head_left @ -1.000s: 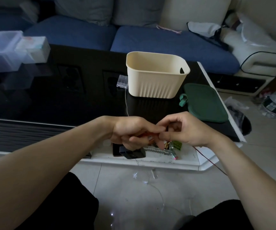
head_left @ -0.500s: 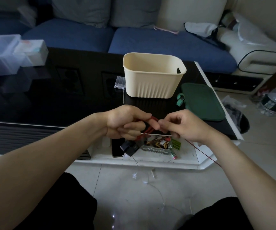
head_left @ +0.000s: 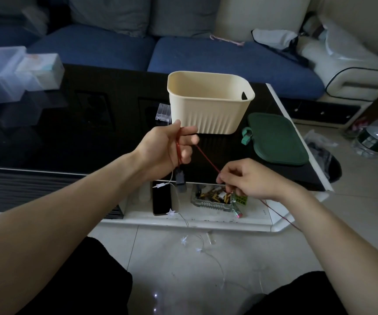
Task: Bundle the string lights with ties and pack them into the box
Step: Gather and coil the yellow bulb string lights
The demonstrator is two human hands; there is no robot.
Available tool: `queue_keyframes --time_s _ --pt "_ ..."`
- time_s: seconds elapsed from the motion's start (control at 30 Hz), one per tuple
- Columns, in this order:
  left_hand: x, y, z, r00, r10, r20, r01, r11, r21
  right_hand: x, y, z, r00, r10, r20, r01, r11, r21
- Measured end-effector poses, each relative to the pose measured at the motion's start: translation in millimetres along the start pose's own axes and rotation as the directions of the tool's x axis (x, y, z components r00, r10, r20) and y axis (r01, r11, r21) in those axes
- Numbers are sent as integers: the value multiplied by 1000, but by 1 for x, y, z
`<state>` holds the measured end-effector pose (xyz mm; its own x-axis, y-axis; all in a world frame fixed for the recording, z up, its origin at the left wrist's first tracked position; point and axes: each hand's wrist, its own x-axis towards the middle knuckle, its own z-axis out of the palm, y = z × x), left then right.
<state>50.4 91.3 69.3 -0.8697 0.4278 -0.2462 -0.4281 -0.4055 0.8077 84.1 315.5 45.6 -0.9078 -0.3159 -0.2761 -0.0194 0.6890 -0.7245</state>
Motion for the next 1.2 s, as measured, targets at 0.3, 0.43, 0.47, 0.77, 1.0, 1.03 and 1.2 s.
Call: queue_keyframes --time_s 0.3,0.43,0.47,0.77,1.0,1.03,1.2 --pt "2 -14 1 995 -26 92 -1 960 280 -5 -34 32 988 -131 84 141 982 -124" --pt "1 -16 0 976 -180 122 133 939 318 -7 -39 34 982 -190 -25 189 981 -33" --pt "1 -16 1 965 -220 143 166 935 314 -7 -39 33 978 -201 -50 200 980 -14" --pt "-6 -18 -2 883 -404 240 267 852 449 -1 -31 22 874 -296 -387 298 953 -55" --pt "-11 -15 -3 836 -476 272 214 740 637 -2 -22 8 926 -337 -169 354 932 80" --pt "-11 -14 -3 821 -500 275 216 719 661 -2 -21 8 929 -349 -124 360 929 81" --pt "-7 -13 -8 758 -559 336 221 704 675 -5 -24 6 936 -350 -30 351 929 117"
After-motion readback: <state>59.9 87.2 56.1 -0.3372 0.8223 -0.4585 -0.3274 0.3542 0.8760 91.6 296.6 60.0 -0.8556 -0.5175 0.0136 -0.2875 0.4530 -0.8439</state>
